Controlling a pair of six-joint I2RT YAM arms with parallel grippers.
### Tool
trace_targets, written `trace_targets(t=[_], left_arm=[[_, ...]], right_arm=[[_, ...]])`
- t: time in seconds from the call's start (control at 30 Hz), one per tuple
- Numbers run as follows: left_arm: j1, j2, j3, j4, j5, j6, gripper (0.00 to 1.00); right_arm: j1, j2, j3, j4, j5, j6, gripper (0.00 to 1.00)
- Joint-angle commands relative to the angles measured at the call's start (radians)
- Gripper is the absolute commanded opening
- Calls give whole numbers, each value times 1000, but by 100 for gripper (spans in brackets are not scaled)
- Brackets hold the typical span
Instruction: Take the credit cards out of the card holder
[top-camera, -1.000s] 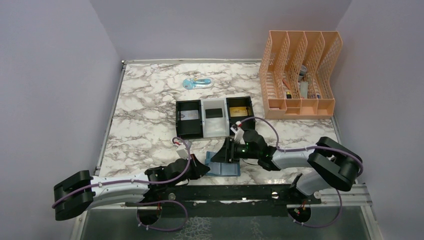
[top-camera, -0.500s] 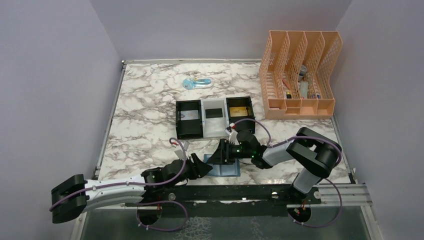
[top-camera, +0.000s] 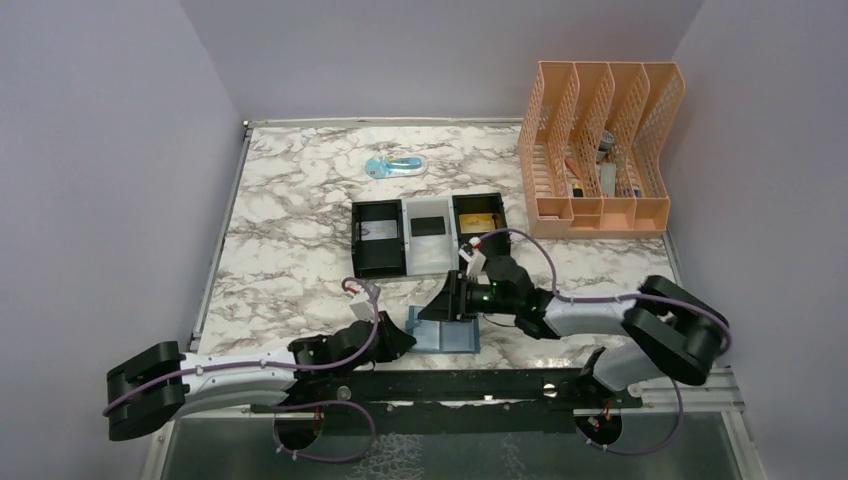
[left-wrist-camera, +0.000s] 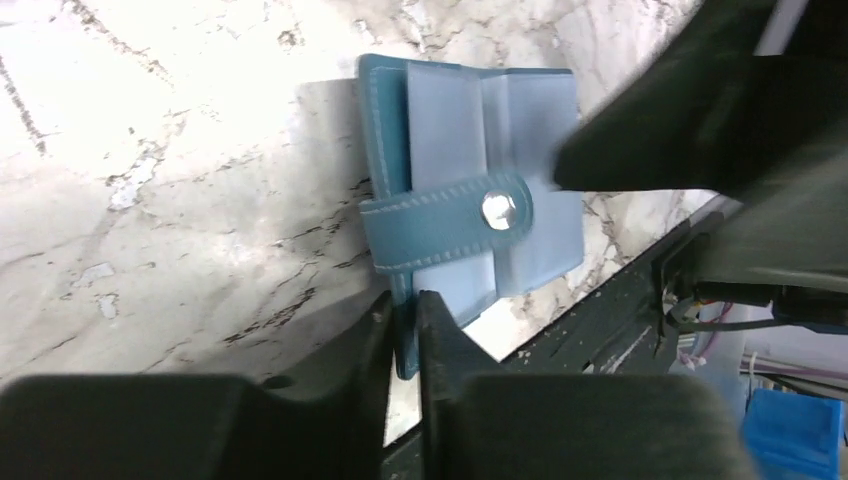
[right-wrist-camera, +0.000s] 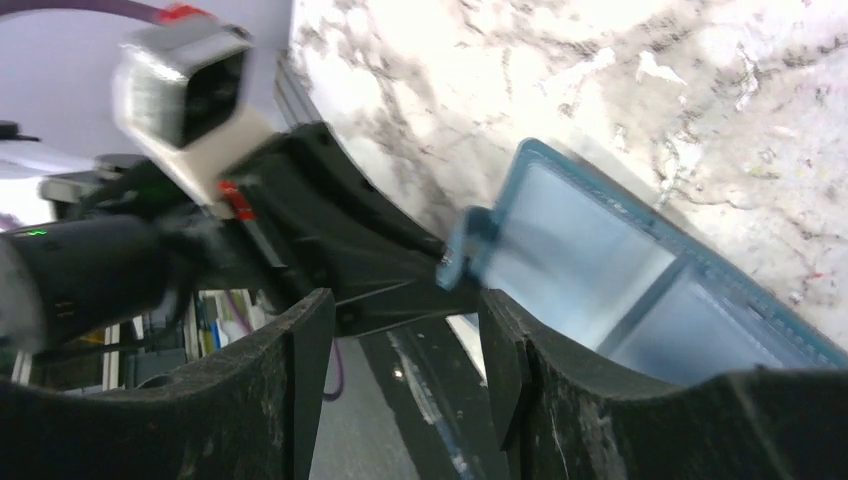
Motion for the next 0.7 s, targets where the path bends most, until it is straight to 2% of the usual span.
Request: trace_targets(t=[0.0, 0.07, 0.17, 0.33, 0.47, 0.67], left_arm=[[-4, 47, 19, 23, -19, 6, 10], [-6, 59, 26, 27, -16, 12, 6], [-7, 65, 32, 31, -13, 17, 5], [-10, 54, 29, 35, -15, 11, 4], [-12, 38, 26, 33, -14, 11, 3], [-13, 29, 21, 31, -17, 6, 2]], right_arm=[[5, -243, -5, -263, 174, -82, 56], [5, -345, -15, -405, 273, -91, 56], [5, -485, -51, -578, 408, -72, 56], [4, -614, -136, -625, 416, -65, 56], [5, -587, -132, -598, 352, -87, 54], [5, -463, -95, -577, 317, -103, 50]])
